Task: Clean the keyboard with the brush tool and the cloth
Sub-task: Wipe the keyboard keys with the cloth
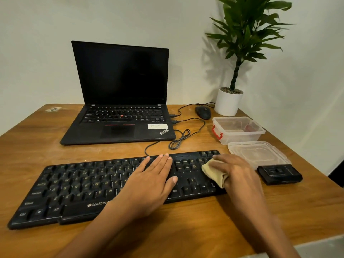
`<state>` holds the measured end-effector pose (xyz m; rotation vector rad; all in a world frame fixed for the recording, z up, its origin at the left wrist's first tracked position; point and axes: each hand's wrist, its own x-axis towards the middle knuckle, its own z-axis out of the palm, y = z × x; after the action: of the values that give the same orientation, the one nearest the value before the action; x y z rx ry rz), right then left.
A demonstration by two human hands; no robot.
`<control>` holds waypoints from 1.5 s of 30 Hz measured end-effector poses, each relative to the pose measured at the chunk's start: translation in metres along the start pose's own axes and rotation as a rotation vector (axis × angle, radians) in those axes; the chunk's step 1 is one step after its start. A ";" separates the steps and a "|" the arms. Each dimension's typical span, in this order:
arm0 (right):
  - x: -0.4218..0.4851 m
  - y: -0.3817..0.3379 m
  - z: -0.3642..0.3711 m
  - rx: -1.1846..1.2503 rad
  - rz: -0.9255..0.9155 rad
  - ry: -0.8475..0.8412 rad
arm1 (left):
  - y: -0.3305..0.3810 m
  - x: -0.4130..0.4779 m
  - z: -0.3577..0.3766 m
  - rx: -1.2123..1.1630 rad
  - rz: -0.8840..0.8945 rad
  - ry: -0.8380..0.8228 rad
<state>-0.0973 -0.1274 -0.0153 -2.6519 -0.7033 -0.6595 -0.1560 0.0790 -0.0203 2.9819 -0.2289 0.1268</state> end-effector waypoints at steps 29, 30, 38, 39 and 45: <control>0.005 -0.004 -0.030 0.091 0.002 -0.198 | 0.000 0.010 0.005 0.054 -0.002 0.017; 0.011 -0.004 -0.027 0.100 0.013 -0.141 | 0.001 0.012 0.004 0.048 -0.008 0.013; 0.023 -0.001 -0.005 -0.157 -0.172 -0.221 | 0.000 0.015 0.009 0.059 0.014 -0.025; 0.029 0.003 -0.009 -0.163 -0.125 -0.216 | 0.001 0.016 0.008 0.060 0.005 -0.036; 0.051 -0.016 0.011 -0.120 -0.248 -0.246 | 0.008 0.027 0.005 0.046 -0.018 -0.080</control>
<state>-0.0620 -0.0902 0.0043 -2.8120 -1.1075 -0.4520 -0.1303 0.0668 -0.0218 3.0372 -0.2104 0.0113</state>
